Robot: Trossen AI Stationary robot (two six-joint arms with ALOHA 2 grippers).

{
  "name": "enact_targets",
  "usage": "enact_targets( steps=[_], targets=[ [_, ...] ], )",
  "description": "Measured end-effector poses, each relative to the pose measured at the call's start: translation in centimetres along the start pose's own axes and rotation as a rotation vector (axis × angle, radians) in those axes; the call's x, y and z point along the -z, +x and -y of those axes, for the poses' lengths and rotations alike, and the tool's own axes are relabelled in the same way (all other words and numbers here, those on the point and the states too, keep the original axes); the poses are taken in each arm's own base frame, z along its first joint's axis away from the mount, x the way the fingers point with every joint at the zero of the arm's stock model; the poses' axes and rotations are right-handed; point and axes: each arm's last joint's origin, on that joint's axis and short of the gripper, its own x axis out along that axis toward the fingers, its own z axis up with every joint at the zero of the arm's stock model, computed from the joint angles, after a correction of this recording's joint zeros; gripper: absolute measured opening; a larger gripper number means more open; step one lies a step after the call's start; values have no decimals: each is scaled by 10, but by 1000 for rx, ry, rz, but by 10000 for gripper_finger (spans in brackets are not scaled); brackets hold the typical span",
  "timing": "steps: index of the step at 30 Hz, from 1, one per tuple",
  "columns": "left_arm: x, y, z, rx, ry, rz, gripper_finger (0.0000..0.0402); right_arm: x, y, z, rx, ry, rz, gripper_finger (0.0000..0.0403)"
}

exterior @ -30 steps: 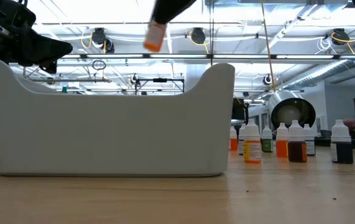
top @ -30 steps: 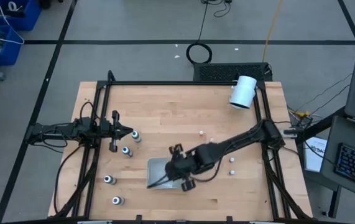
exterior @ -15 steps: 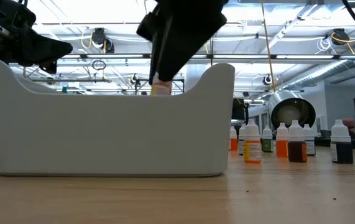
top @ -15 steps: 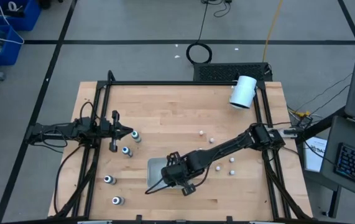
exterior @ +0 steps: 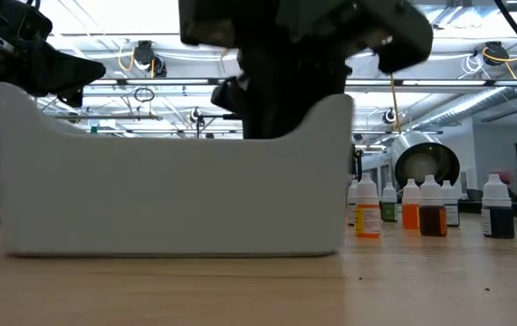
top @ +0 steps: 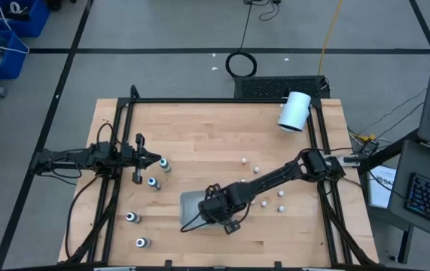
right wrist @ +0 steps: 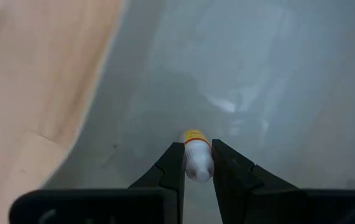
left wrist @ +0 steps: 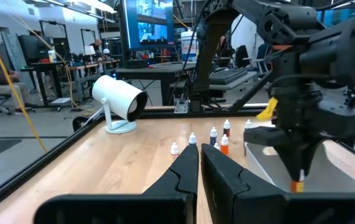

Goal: Pick & Place food coloring
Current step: Put the small orange food coloring bottle in the gray bin

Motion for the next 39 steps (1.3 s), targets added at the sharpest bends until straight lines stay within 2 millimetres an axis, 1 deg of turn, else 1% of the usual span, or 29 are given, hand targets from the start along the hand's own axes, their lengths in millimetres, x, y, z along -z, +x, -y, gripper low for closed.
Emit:
enact_targets(
  steps=[5, 13, 20, 23, 29, 39],
  targets=[
    [0, 0, 0, 0, 0, 0, 26, 6, 4, 5, 42, 5, -28, 46],
    [0, 0, 0, 0, 0, 0, 26, 6, 4, 6, 43, -13, -26, 49],
    [0, 0, 0, 0, 0, 0, 26, 6, 4, 13, 45, -5, -23, 51],
    [0, 0, 0, 0, 0, 0, 26, 5, 4, 14, 48, -6, -8, 53],
    [0, 0, 0, 0, 0, 0, 26, 5, 5, 13, 47, -3, -4, 74],
    [0, 0, 0, 0, 0, 0, 26, 5, 5, 13, 47, -1, -4, 74]
  ],
)
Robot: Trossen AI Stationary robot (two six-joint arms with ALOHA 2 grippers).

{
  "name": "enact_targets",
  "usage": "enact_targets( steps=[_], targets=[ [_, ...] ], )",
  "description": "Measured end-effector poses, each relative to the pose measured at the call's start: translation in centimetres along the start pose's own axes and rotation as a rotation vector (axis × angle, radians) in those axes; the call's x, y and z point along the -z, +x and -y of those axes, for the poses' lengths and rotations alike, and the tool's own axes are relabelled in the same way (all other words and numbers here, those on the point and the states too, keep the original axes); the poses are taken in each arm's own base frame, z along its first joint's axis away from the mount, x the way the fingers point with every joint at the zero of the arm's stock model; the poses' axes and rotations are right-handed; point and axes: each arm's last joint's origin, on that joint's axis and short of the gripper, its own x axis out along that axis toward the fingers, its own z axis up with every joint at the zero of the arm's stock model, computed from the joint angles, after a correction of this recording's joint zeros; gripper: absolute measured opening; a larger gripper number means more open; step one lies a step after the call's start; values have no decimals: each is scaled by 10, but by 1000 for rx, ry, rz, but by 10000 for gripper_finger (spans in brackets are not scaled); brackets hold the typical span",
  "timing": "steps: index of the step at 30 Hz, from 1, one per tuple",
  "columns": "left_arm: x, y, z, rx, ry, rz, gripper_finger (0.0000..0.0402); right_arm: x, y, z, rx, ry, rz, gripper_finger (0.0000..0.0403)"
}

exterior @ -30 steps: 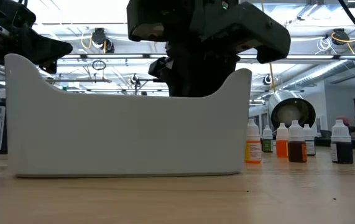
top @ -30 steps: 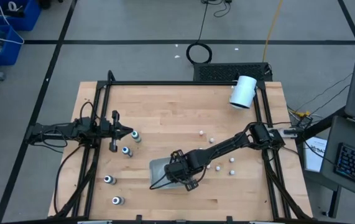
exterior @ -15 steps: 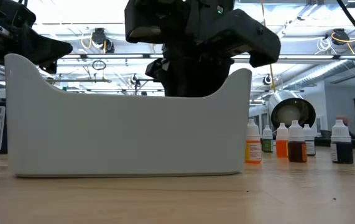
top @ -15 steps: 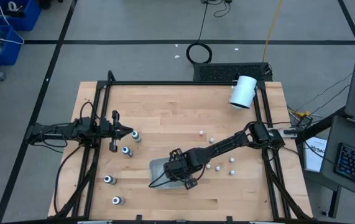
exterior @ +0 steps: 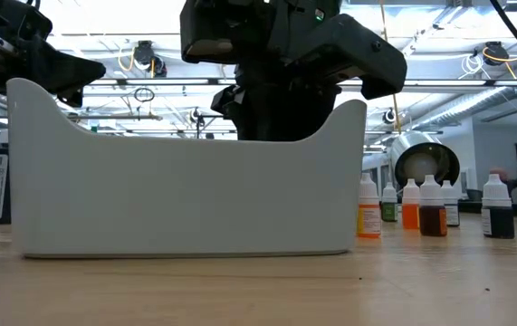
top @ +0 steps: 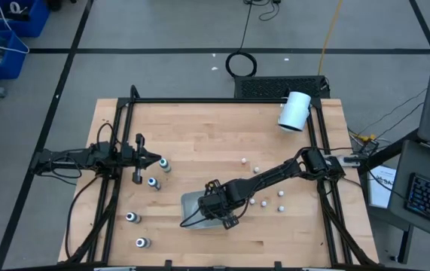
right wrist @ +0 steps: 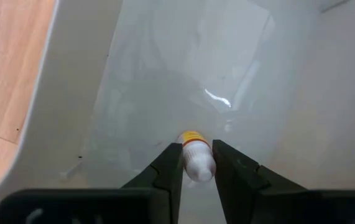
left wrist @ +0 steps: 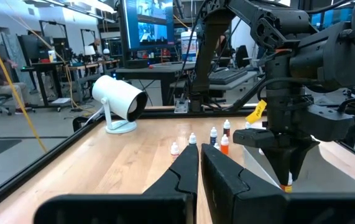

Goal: Pick & Place food coloring
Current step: Put the small orange food coloring bottle in the gray bin

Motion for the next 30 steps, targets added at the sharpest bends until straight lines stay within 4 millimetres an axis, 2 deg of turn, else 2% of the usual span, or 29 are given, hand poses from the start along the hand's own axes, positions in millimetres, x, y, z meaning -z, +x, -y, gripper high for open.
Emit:
enact_targets(
  steps=[16, 19, 22, 26, 30],
  targets=[
    [0, 0, 0, 0, 0, 0, 26, -2, -3, -5, 2, 15, 4, 107],
    [0, 0, 0, 0, 0, 0, 26, -2, -11, -6, 4, 12, 16, 110],
    [0, 0, 0, 0, 0, 0, 26, -5, -29, -5, 23, 13, 58, 112],
    [0, 0, 0, 0, 0, 0, 26, -5, -68, -4, 108, 18, 125, 112],
    [0, 0, 0, 0, 0, 0, 26, 8, -110, 0, 211, 56, 105, 112]
  ],
)
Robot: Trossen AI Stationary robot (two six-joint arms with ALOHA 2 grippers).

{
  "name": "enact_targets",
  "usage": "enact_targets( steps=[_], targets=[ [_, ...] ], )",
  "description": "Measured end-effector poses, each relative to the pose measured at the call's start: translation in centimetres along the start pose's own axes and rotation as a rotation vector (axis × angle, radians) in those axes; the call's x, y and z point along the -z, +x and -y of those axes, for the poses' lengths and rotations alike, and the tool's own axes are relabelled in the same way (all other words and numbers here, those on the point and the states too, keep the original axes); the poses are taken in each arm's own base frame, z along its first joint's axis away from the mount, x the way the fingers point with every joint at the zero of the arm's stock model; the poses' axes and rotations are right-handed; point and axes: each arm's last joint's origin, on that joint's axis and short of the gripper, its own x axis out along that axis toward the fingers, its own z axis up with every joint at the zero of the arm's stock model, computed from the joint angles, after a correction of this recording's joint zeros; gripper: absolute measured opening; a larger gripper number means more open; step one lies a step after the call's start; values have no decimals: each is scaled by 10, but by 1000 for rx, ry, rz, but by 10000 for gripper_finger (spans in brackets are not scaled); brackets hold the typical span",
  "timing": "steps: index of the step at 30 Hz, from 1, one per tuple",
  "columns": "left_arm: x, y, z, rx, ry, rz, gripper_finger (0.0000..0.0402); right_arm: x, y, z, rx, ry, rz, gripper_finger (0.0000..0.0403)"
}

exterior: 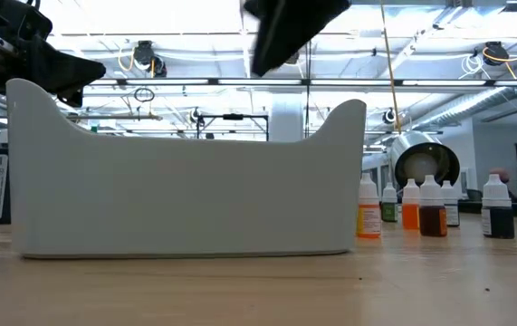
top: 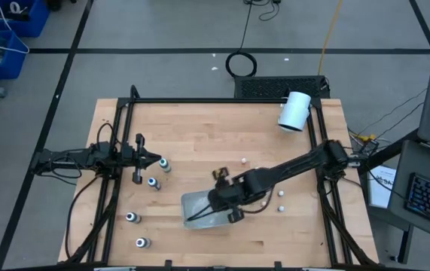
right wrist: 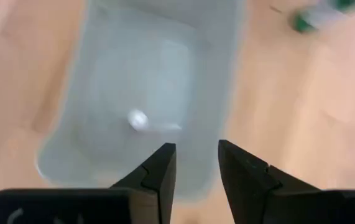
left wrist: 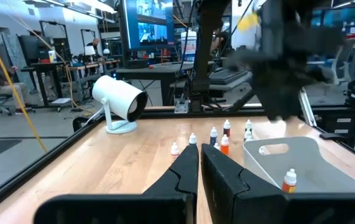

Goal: Pick & Place food coloring
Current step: Put the small orange food coloring bottle in the gray bin

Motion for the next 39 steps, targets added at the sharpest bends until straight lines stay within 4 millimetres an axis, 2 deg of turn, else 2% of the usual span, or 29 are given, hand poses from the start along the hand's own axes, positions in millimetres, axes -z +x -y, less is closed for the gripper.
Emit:
enact_targets(
  steps=[4, 8, 13, 16, 22, 29, 39],
  targets=[
    [0, 0, 0, 0, 0, -1, 26, 18, -25, 20, 119, 109, -96, 115],
    [0, 0, 0, 0, 0, 0, 26, 44, -28, 28, 97, 220, -167, 127],
    [0, 0, 0, 0, 0, 0, 26, 79, -14, 10, -25, 300, -197, 146],
    [0, 0, 0, 0, 0, 0, 26, 91, -2, -6, -67, 308, -161, 155],
    [0, 0, 0, 0, 0, 0, 26, 90, 20, -25, -111, 242, -44, 170],
    [0, 0, 0, 0, -1, -1, 26, 93, 40, -29, -106, 196, -107, 174],
    [0, 0, 0, 0, 0, -1, 26, 87, 44, -32, -146, 252, -37, 174]
  ],
)
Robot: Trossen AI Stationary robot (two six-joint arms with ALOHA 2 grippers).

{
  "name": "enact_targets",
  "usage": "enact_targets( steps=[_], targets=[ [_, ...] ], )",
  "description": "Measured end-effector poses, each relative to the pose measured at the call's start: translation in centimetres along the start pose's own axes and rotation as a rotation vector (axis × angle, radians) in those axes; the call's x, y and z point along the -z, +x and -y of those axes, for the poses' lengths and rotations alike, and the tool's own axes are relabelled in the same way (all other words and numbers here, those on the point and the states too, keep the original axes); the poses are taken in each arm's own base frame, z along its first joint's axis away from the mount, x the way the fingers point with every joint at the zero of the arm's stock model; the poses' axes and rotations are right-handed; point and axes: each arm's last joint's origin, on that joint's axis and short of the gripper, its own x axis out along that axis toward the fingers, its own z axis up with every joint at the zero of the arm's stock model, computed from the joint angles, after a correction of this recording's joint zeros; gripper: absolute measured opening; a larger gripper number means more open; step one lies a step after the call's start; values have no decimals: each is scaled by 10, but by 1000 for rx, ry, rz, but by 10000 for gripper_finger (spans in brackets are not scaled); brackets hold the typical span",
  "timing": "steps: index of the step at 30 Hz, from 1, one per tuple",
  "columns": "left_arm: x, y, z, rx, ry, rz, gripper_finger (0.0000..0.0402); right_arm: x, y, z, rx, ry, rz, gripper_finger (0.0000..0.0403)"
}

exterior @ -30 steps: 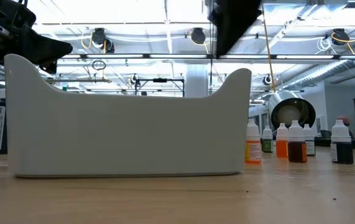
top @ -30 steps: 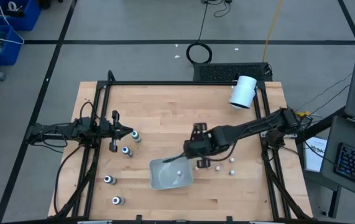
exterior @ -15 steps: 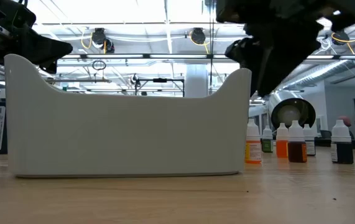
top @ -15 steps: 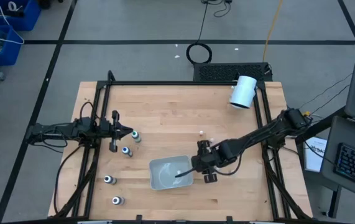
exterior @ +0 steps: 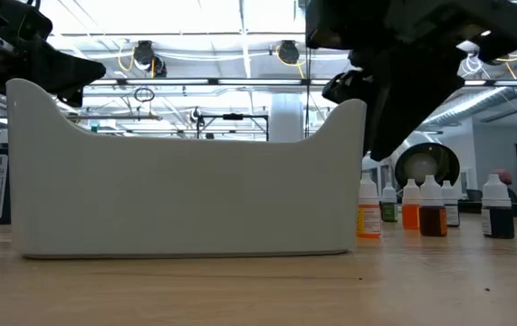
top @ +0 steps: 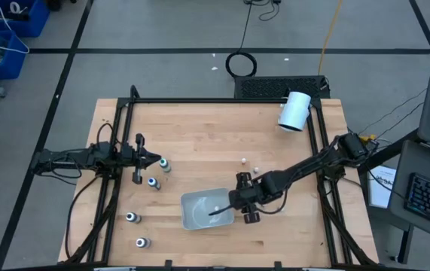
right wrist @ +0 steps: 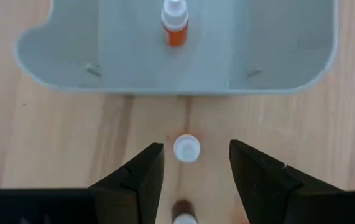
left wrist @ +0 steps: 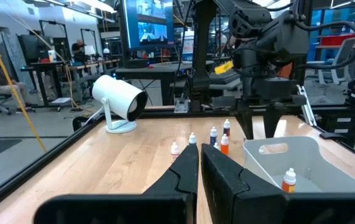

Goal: Pick & Place food coloring
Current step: Put the small orange food coloring bottle in the gray bin

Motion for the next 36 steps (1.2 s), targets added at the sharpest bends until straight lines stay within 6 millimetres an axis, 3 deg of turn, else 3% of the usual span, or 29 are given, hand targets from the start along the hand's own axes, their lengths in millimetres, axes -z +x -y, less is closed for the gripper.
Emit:
enact_targets(
  steps=[8, 21, 27, 36],
  targets=[
    [0, 0, 0, 0, 0, 1, 26, 13, 14, 1, -18, 20, 7, 174],
    [0, 0, 0, 0, 0, 1, 26, 10, 15, 1, -22, 5, 40, 167],
    [0, 0, 0, 0, 0, 1, 26, 11, 29, 2, -14, -21, 17, 167],
    [0, 0, 0, 0, 0, 1, 26, 12, 29, 3, -35, -20, 1, 161]
  ],
)
